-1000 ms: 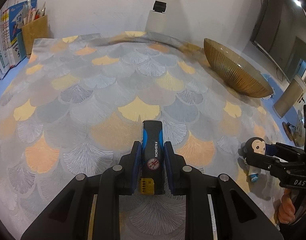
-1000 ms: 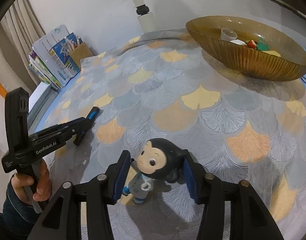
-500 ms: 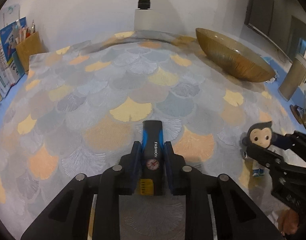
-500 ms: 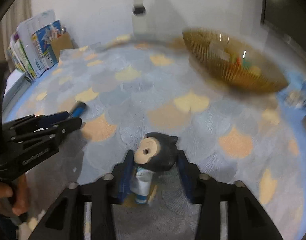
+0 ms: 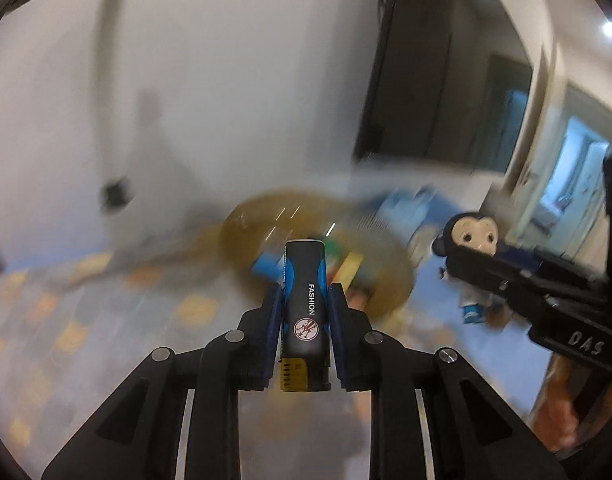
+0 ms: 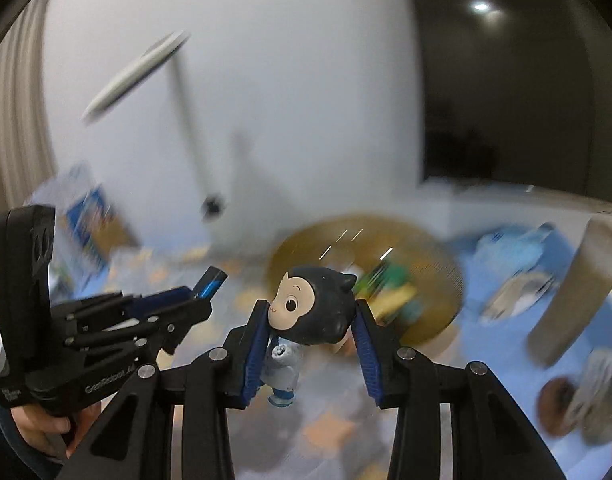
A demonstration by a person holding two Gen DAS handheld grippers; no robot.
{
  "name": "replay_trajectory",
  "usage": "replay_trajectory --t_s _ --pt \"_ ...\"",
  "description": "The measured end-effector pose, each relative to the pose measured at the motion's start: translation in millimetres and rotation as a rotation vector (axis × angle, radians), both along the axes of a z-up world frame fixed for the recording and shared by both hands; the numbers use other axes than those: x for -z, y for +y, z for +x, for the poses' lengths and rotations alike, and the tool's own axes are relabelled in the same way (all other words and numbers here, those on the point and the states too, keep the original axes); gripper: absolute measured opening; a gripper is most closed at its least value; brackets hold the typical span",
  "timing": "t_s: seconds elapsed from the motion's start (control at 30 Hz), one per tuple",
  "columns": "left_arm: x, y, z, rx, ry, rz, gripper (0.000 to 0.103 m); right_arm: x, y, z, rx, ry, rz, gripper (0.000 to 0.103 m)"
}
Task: Organize rigid objects
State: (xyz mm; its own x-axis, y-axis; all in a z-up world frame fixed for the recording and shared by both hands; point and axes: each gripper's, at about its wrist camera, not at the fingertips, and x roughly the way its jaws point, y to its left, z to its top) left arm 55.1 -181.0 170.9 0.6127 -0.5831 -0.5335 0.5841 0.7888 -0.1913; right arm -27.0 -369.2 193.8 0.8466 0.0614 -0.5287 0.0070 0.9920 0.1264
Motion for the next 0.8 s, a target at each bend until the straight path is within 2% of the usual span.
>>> replay_trajectory --t_s 0.07,0.17,0.37,0.43,0.47,0.5,0.53,0.57,0.63,0.8 --pt "-8 -22 23 0.003 0.002 -0.016 0.020 -14 -23 14 0.046 -0.025 0.022 0.040" --pt "-1 -42 50 0.018 0.051 -0.034 0.020 -17 -46 33 0.078 -0.041 0.060 0.040" --pt "46 -62 77 0.007 0.173 -0.005 0.020 29 -68 76 0.114 0.105 0.119 0.040" --pt "49 -63 78 0.000 0.183 -0.016 0.020 39 -69 79 0.113 0.114 0.111 0.040" --pt "47 -61 78 -0.013 0.173 -0.031 0.029 41 -68 80 0.120 0.107 0.102 0.043" --pt "44 -58 76 -0.034 0.160 -0.034 0.049 42 -69 80 0.123 0.097 0.095 0.049" --pt "37 -52 73 -0.070 0.138 -0.033 0.059 41 -71 82 0.128 0.091 0.091 0.064" --pt "32 -45 72 -0.087 0.122 -0.041 0.071 38 -73 79 0.155 0.080 0.080 0.065" --pt "20 -28 64 -0.077 0.084 -0.078 0.071 33 -78 71 0.191 0.047 0.061 0.065" --pt "1 29 28 -0.127 0.051 -0.096 0.071 26 -69 36 0.157 0.052 0.085 0.065"
